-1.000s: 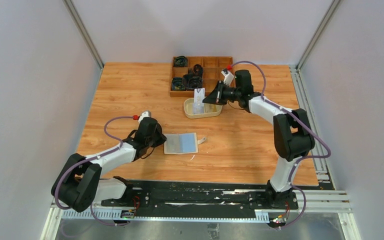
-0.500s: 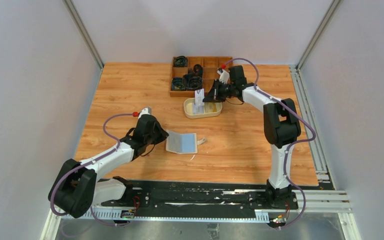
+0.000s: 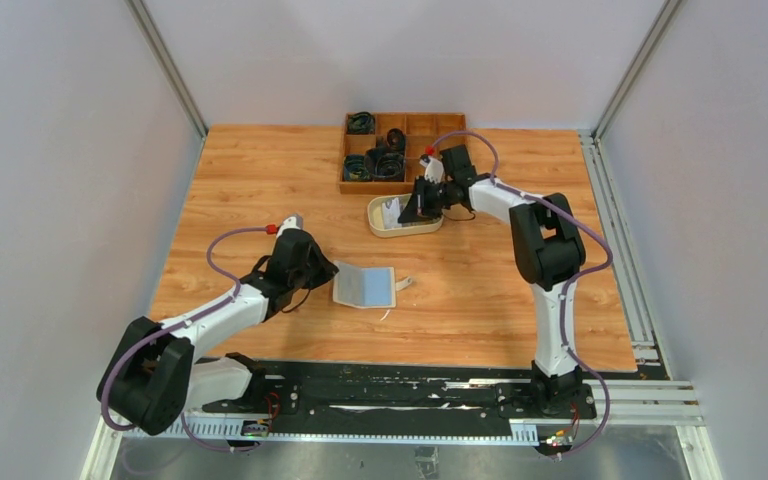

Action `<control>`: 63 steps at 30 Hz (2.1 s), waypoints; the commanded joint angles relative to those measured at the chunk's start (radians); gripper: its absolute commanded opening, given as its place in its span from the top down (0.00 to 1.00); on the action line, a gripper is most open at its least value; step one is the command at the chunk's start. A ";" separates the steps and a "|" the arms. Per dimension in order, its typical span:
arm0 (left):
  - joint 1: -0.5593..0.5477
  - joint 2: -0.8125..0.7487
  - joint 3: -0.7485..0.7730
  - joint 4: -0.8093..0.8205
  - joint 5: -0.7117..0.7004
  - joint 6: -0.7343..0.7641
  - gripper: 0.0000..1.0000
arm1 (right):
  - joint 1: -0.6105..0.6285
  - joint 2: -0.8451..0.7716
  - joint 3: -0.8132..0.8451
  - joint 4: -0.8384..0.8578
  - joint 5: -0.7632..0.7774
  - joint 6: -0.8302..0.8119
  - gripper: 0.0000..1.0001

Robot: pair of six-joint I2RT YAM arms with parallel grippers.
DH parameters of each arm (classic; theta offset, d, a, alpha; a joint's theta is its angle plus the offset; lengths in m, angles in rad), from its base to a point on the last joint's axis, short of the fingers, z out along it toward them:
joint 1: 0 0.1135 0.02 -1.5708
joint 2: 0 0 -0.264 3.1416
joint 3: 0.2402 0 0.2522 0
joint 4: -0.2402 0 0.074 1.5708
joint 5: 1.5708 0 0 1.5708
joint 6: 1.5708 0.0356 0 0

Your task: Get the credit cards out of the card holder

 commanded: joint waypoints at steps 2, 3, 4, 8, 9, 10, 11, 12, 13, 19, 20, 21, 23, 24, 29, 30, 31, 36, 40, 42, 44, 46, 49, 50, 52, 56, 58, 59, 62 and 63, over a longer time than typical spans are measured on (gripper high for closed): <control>-0.003 0.008 0.027 0.007 0.006 -0.011 1.00 | 0.018 0.044 0.014 -0.029 -0.001 -0.008 1.00; -0.003 0.007 0.025 0.007 0.006 -0.011 1.00 | 0.018 0.048 0.019 -0.030 0.000 -0.007 1.00; -0.003 0.006 0.024 0.007 0.005 -0.011 1.00 | 0.019 0.051 0.020 -0.034 0.004 -0.005 1.00; -0.003 0.001 0.018 0.006 0.004 -0.014 1.00 | 0.018 0.048 0.012 -0.035 0.023 -0.003 1.00; -0.003 0.000 0.017 0.006 0.005 -0.013 1.00 | 0.018 0.047 0.010 -0.035 0.026 -0.003 1.00; -0.003 0.001 0.018 0.006 0.005 -0.014 1.00 | 0.018 0.047 0.008 -0.036 0.027 -0.003 1.00; -0.003 0.001 0.018 0.006 0.005 -0.014 1.00 | 0.018 0.047 0.008 -0.037 0.028 -0.003 1.00; -0.003 0.002 0.018 0.006 0.004 -0.014 1.00 | 0.018 0.047 0.010 -0.039 0.028 -0.002 0.97; -0.003 0.003 0.020 0.006 0.006 -0.014 1.00 | 0.018 0.046 0.009 -0.041 0.029 -0.004 0.91; -0.003 -0.003 0.020 0.003 0.005 -0.014 1.00 | 0.018 0.027 0.047 -0.073 0.054 -0.029 0.59; -0.003 -0.006 0.019 0.001 0.005 -0.016 1.00 | 0.018 0.023 0.060 -0.091 0.065 -0.040 0.56; -0.003 -0.005 0.018 0.001 0.007 -0.016 1.00 | 0.018 0.017 0.073 -0.100 0.077 -0.048 0.54; -0.003 -0.009 0.016 0.001 0.007 -0.020 1.00 | 0.018 -0.006 0.097 -0.124 0.104 -0.069 0.51; -0.003 -0.010 0.016 0.002 0.006 -0.022 1.00 | 0.018 -0.016 0.102 -0.125 0.114 -0.074 0.50; -0.003 -0.007 0.004 0.027 0.024 -0.052 1.00 | 0.052 -0.143 0.091 -0.115 0.204 -0.125 0.44; -0.003 -0.002 0.002 0.032 0.027 -0.060 1.00 | 0.072 -0.175 0.084 -0.116 0.222 -0.140 0.42; -0.003 0.004 0.001 0.038 0.031 -0.065 1.00 | 0.093 -0.207 0.069 -0.114 0.248 -0.147 0.40; -0.003 0.024 0.003 0.046 0.028 -0.080 1.00 | 0.276 -0.376 -0.136 -0.026 0.412 -0.156 0.22; -0.003 0.017 0.004 0.026 0.004 -0.082 1.00 | 0.418 -0.434 -0.283 0.059 0.504 -0.120 0.15; -0.003 0.014 0.005 0.010 -0.006 -0.082 1.00 | 0.448 -0.425 -0.330 0.103 0.501 -0.088 0.14; -0.003 0.016 0.002 0.001 -0.016 -0.083 1.00 | 0.469 -0.410 -0.357 0.122 0.503 -0.062 0.13; -0.003 0.020 0.002 -0.006 -0.023 -0.085 1.00 | 0.494 -0.397 -0.370 0.126 0.507 -0.051 0.13; -0.004 0.024 -0.008 -0.006 -0.029 -0.091 1.00 | 0.531 -0.382 -0.373 0.164 0.531 -0.047 0.12; -0.003 0.023 -0.011 -0.005 -0.031 -0.092 1.00 | 0.544 -0.375 -0.373 0.168 0.543 -0.045 0.12; -0.003 0.022 -0.016 -0.006 -0.035 -0.093 1.00 | 0.564 -0.361 -0.371 0.181 0.559 -0.038 0.12; -0.003 0.020 -0.021 -0.009 -0.038 -0.091 1.00 | 0.599 -0.323 -0.342 0.176 0.577 -0.034 0.11; -0.003 0.020 -0.021 -0.010 -0.042 -0.091 1.00 | 0.611 -0.303 -0.327 0.160 0.594 -0.041 0.11; -0.003 0.020 -0.022 -0.010 -0.044 -0.092 1.00 | 0.617 -0.297 -0.321 0.154 0.604 -0.045 0.11; -0.003 0.019 -0.025 -0.010 -0.046 -0.096 1.00 | 0.631 -0.282 -0.315 0.139 0.647 -0.053 0.11; -0.003 0.020 -0.026 -0.010 -0.047 -0.096 1.00 | 0.636 -0.277 -0.320 0.139 0.666 -0.055 0.11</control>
